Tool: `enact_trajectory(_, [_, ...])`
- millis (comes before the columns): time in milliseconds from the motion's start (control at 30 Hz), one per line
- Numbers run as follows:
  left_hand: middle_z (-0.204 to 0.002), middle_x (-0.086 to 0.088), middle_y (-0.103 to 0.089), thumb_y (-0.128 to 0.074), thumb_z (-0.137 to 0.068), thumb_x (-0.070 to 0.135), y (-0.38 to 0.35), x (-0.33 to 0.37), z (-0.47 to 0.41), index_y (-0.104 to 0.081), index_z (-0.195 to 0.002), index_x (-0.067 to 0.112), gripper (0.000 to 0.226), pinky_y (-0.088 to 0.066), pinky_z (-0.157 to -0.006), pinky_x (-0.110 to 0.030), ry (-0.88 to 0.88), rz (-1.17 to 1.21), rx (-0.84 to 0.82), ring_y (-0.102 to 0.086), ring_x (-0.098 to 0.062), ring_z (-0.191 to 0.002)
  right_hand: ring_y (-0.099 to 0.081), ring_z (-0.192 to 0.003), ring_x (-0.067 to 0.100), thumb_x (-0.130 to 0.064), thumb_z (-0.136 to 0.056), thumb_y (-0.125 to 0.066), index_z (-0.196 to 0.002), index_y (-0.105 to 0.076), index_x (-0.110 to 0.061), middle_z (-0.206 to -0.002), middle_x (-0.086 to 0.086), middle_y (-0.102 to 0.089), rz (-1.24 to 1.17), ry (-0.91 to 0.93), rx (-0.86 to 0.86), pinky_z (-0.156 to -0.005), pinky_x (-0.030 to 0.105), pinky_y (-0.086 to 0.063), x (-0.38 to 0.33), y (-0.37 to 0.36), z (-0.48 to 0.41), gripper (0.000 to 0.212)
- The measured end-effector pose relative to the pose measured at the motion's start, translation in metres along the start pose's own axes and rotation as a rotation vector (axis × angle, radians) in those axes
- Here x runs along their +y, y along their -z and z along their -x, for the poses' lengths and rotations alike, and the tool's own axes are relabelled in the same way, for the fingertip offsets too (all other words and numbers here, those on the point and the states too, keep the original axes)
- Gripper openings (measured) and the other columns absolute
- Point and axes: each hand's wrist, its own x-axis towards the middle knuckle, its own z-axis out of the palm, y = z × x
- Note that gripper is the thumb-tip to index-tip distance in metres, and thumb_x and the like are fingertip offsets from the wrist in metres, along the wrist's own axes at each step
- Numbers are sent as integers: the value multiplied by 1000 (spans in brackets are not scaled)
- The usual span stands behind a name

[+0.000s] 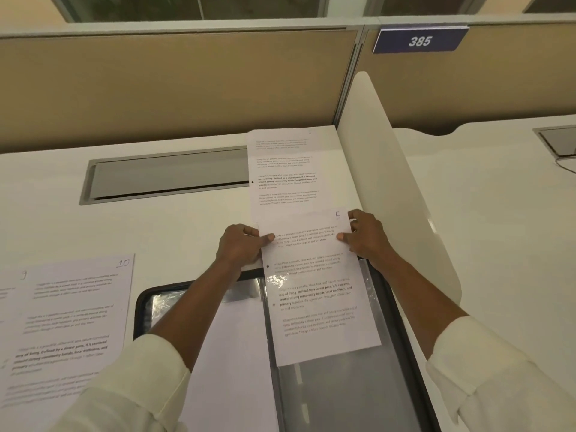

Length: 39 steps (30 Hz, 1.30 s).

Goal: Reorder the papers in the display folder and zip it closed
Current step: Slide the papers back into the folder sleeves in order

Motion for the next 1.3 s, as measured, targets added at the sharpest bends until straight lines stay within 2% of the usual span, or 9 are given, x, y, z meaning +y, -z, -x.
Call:
enact_trajectory(100, [-102,-8,-78,-98,-75,21,3,3,-7,-67,-104,14,43,-67,-83,-47,-4,-7,46,-78,-25,-88,-72,-100,33,-14,-86,-84,-125,-63,-14,-118,10,-73,7,-10,-42,-82,52,-63,1,3,0,44])
enact_trajectory(167, [-93,-5,-81,-100,-70,14,3,1,-6,-70,-99,13,42,-66,-86,-49,-19,-45,16,-80,-24,-86,-71,-101,31,-15,-86,-85,-127,-62,-14,-118,8,-72,-4,-22,-52,-80,48,-64,0,6,1,47])
enact_trajectory(367, [-82,1,-79,-101,-67,17,1,-10,11,-73,-92,17,37,-64,-88,-43,-144,-283,-55,-77,-19,-85,-65,-103,18,-29,-79,-92,-137,-55,-27,-113,-4,-68,85,120,-52,-95,38,-54,-20,10,0,68])
enact_trajectory(533, [-83,-4,-79,-96,-72,3,4,-18,24,-70,-107,8,44,-60,-60,-23,-183,-283,-83,-75,-14,-74,-69,-90,5,-20,-89,-80,-117,-71,-32,-90,-16,-76,294,366,-173,-92,42,-56,-42,-3,-1,31])
enact_trajectory(700, [-87,4,-80,-99,-68,13,4,-27,27,-64,-107,20,53,-66,-82,-44,-232,-291,-75,-78,-15,-84,-69,-88,11,-15,-94,-75,-110,-76,-26,-95,-9,-76,444,476,-294,-88,39,-57,-66,-19,3,20])
enact_trajectory(900, [-104,3,-74,-99,-72,24,0,-38,42,-59,-121,22,63,-65,-82,-34,-285,-270,-52,-73,-13,-91,-67,-85,10,-13,-91,-78,-104,-80,-24,-92,-6,-74,470,515,-371,-78,31,-54,-73,-27,9,17])
enact_trajectory(1033, [-108,5,-69,-98,-73,24,2,-51,54,-56,-130,25,71,-65,-85,-38,-354,-336,-21,-70,-11,-96,-63,-80,4,-14,-87,-82,-102,-80,-25,-86,-11,-71,483,517,-446,-73,26,-49,-69,-28,10,18])
enact_trajectory(1133, [-109,11,-65,-98,-70,31,6,-66,60,-61,-122,29,64,-60,-90,-39,-445,-434,54,-65,-8,-99,-64,-79,4,-13,-86,-84,-98,-79,-24,-81,-12,-71,485,517,-468,-73,25,-48,-68,-29,13,18])
enact_trajectory(1300, [-107,13,-66,-96,-71,31,5,-82,74,-66,-109,27,48,-55,-85,-43,-604,-547,165,-56,-13,-99,-63,-79,1,-13,-88,-81,-97,-75,-25,-77,-16,-67,554,505,-509,-81,33,-54,-65,-34,25,16])
